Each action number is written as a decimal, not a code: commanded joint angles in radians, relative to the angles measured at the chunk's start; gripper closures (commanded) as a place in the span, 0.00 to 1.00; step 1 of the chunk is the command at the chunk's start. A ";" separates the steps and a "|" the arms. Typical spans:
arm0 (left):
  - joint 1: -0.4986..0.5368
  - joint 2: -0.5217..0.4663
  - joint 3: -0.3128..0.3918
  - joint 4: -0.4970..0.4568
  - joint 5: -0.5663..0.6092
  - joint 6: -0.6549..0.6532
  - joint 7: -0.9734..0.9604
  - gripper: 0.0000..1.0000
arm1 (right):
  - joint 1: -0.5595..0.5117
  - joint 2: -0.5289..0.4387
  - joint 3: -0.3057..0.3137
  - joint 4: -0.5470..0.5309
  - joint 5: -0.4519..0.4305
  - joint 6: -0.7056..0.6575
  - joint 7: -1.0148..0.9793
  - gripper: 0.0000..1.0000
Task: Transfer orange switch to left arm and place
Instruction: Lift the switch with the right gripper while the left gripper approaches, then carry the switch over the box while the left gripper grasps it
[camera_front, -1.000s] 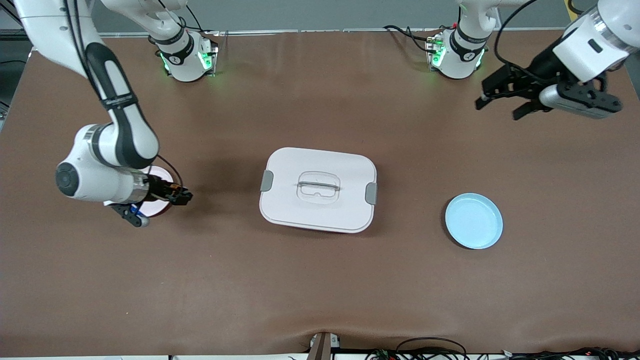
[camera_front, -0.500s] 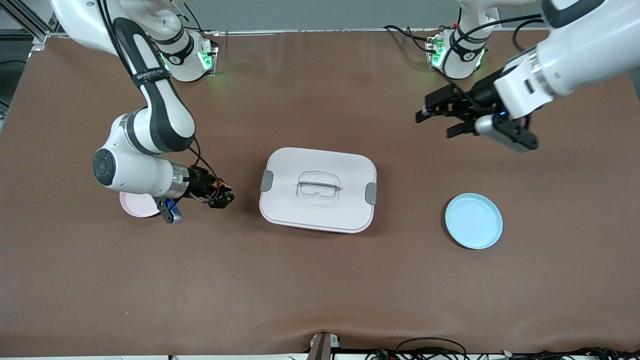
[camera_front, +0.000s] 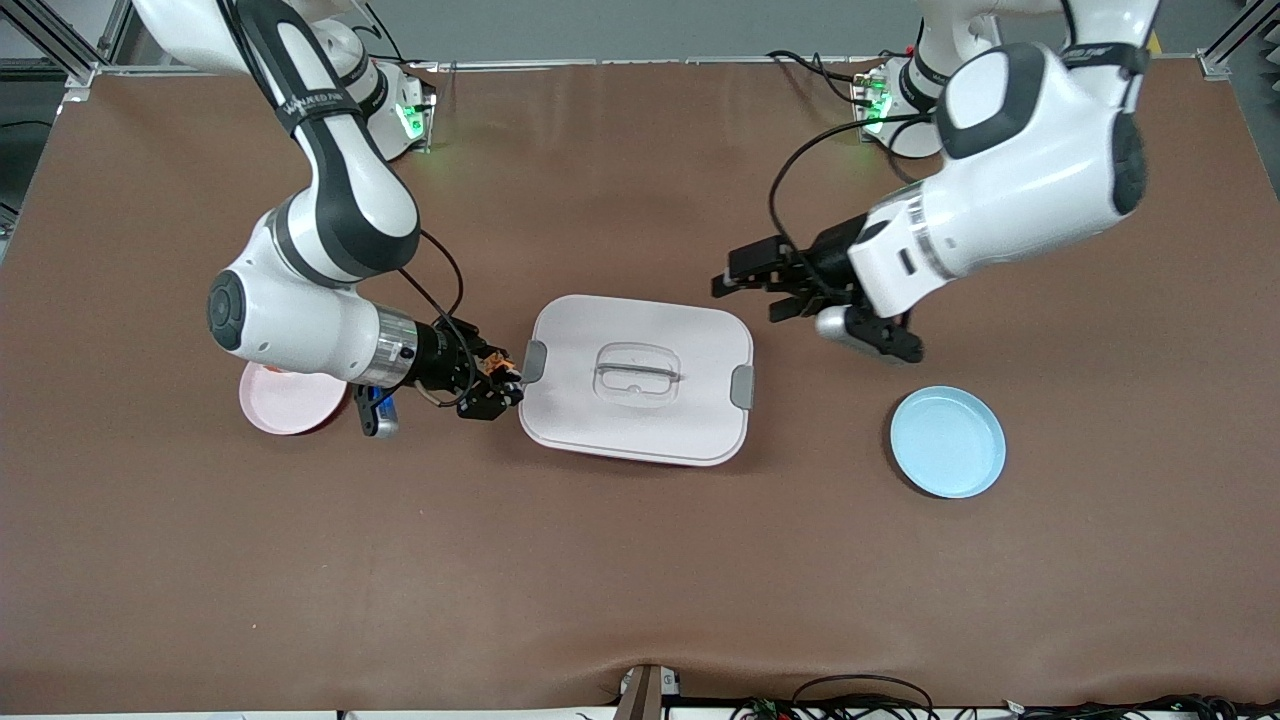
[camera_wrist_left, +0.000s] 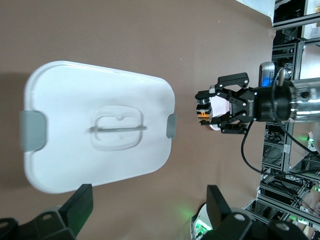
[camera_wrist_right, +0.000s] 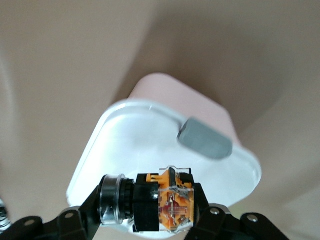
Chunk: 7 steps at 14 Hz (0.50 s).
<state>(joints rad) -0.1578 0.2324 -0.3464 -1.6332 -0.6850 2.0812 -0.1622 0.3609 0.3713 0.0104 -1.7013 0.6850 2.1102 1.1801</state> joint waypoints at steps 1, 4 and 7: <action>-0.058 0.048 0.000 0.027 -0.013 0.066 -0.045 0.00 | 0.029 0.026 -0.012 0.078 0.056 -0.007 0.107 1.00; -0.097 0.097 -0.002 0.029 -0.025 0.163 -0.060 0.00 | 0.058 0.053 -0.012 0.141 0.062 -0.001 0.215 1.00; -0.118 0.140 0.000 0.035 -0.082 0.217 -0.059 0.00 | 0.082 0.075 -0.012 0.183 0.064 0.001 0.298 1.00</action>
<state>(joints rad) -0.2628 0.3368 -0.3478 -1.6286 -0.7242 2.2706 -0.2166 0.4186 0.4112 0.0102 -1.5751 0.7257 2.1124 1.4241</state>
